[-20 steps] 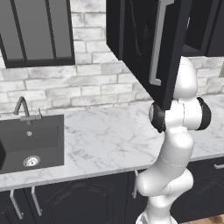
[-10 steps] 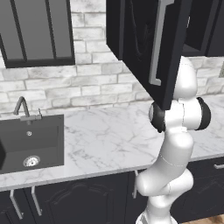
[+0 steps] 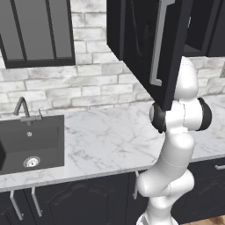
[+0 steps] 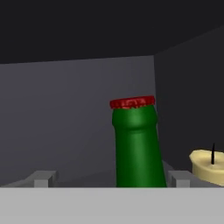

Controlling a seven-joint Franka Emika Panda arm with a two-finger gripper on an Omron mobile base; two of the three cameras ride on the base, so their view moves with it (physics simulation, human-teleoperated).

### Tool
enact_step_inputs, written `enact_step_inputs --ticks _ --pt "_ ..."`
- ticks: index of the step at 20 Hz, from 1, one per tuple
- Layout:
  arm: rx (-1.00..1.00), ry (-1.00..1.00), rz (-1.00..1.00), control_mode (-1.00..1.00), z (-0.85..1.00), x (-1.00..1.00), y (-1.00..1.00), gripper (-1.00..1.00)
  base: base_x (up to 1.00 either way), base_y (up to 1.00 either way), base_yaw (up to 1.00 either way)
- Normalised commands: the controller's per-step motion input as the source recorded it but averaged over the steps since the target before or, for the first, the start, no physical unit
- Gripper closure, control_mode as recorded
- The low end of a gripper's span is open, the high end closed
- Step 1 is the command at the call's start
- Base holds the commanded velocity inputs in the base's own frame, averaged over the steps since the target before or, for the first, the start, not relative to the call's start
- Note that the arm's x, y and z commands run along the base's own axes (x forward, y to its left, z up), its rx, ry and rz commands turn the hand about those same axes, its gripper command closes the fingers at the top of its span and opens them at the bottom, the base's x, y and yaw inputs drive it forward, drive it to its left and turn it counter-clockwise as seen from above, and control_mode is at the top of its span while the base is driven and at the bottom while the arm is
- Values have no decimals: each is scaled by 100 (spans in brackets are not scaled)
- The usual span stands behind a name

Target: Get the candle and the beer from the cabinet and move them to the dining counter.

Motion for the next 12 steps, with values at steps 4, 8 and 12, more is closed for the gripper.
enact_step_inputs --ticks 4,8,12 --pt "0 0 0 -100 0 0 0 100 0 0 0" --pt "0 0 0 -100 0 0 0 100 0 0 0" --pt "0 0 0 -100 0 0 0 100 0 0 0"
